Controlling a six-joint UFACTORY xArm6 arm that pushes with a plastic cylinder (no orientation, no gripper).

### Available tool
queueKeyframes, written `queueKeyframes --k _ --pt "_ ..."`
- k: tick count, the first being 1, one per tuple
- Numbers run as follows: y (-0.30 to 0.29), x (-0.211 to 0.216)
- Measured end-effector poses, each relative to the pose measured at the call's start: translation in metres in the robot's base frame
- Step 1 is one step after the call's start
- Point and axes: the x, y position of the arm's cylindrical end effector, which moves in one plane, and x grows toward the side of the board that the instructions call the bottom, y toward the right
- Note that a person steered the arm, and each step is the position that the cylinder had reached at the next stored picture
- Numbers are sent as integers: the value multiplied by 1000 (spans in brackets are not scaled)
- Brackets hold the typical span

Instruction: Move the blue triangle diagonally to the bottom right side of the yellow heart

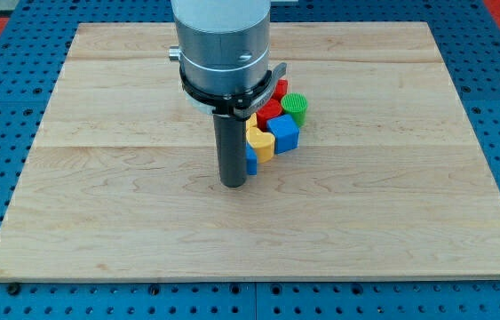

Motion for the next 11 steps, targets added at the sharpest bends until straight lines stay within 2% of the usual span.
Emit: queueKeyframes --k 1,8,10,11 --pt "-1 12" --pt "-29 12" --pt "-29 -2" --pt "-30 -27"
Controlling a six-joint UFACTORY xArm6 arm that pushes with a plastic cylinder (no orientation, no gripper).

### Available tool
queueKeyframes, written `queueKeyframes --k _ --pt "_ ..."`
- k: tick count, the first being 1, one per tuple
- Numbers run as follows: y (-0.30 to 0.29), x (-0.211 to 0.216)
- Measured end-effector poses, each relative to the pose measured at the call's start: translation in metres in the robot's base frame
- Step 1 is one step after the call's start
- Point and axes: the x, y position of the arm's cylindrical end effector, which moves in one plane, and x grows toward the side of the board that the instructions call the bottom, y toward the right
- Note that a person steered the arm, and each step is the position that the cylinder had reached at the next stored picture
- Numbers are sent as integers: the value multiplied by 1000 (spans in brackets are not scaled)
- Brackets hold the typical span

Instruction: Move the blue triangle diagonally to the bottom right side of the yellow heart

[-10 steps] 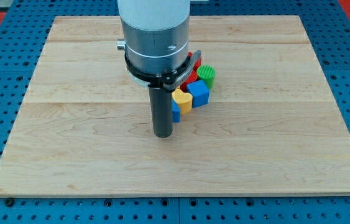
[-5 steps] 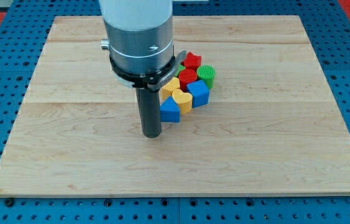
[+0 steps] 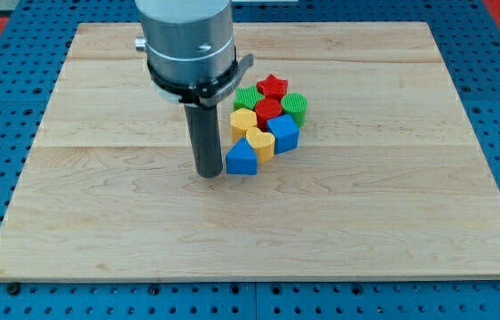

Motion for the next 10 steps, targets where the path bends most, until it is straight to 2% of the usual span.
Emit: queueKeyframes --k 1,2,4,5,7,8,9,10 --pt "0 -20" --pt "32 -22" --pt "93 -11" --pt "93 5" --pt "45 17" --pt "46 7" --pt "19 -31" --pt "-16 -38"
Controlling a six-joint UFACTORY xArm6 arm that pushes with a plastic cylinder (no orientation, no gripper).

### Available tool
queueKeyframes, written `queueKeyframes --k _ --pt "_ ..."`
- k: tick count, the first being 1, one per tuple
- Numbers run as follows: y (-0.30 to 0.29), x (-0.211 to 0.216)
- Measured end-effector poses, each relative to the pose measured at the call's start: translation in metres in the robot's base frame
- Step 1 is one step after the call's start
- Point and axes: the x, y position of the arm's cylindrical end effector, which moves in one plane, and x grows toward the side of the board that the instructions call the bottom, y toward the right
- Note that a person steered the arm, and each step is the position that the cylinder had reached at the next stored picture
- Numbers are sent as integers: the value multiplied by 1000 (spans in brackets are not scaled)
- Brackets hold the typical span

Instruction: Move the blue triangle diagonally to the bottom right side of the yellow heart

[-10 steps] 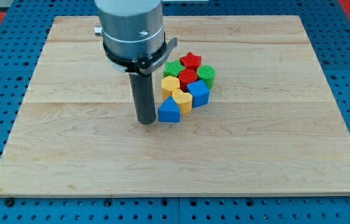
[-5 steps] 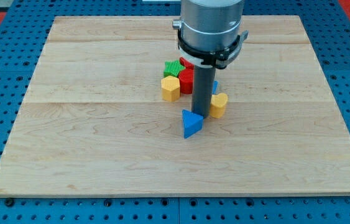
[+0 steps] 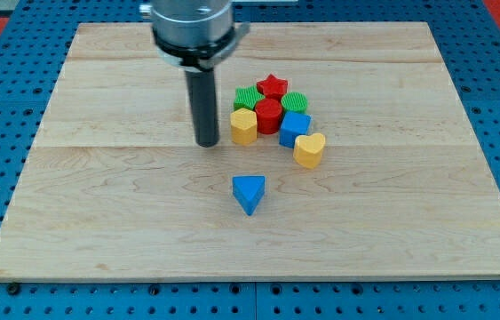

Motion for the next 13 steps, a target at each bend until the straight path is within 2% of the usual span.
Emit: queueKeyframes --k 1,3,5,9,10,11,12,13 --pt "1 47" --pt "5 63" --pt "90 103" --pt "96 101" --pt "102 67" --pt "135 75" --pt "135 43" --pt "159 46"
